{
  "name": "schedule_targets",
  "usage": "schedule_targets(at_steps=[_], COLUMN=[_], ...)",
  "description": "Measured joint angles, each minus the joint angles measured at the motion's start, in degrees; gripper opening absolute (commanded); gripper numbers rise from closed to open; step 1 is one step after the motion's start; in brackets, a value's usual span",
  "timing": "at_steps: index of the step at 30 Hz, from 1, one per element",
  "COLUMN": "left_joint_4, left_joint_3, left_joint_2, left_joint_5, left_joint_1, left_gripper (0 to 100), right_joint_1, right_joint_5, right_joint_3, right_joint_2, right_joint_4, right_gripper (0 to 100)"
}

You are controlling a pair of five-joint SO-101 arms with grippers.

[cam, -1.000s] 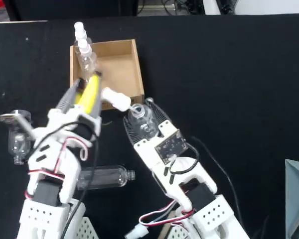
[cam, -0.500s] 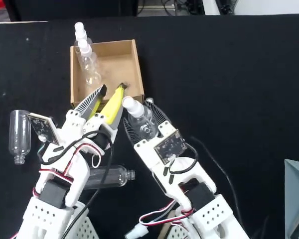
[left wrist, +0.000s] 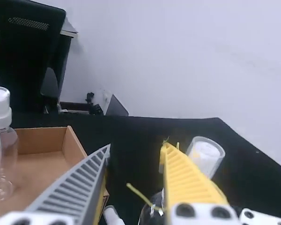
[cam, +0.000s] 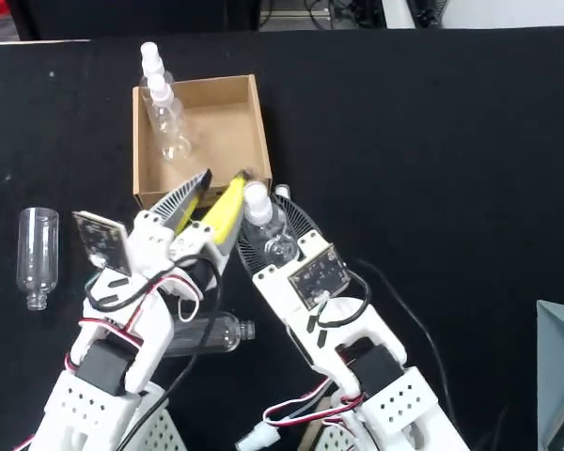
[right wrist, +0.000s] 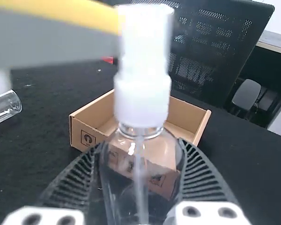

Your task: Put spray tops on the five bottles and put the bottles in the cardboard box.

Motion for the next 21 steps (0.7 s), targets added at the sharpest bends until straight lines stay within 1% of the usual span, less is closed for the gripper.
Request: schedule_targets(at_steps=[3,12,15,21], left_joint_4=[0.35,0.44,0.44,3.96], left_joint_3=[0.00,0.00,0.00,0.00], left_joint_2=[0.00,0.00,0.00,-0.62], left_joint_5=[-1.93,-4.31,-6.07,-7.91], left_joint_1=[0.88,1.23,2.46,5.45], left_gripper=[15,15,15,15], right_joint_1=[0.00,0.00,0.00,0.09], right_joint_5=[0.00,0.00,0.00,0.00], right_joint_3=[0.00,0.00,0.00,0.44], right_joint_2=[0.00,0.00,0.00,0.00], right_joint_4=[0.09,0.62,0.62,0.70], right_gripper=[12.0,12.0,12.0,12.0])
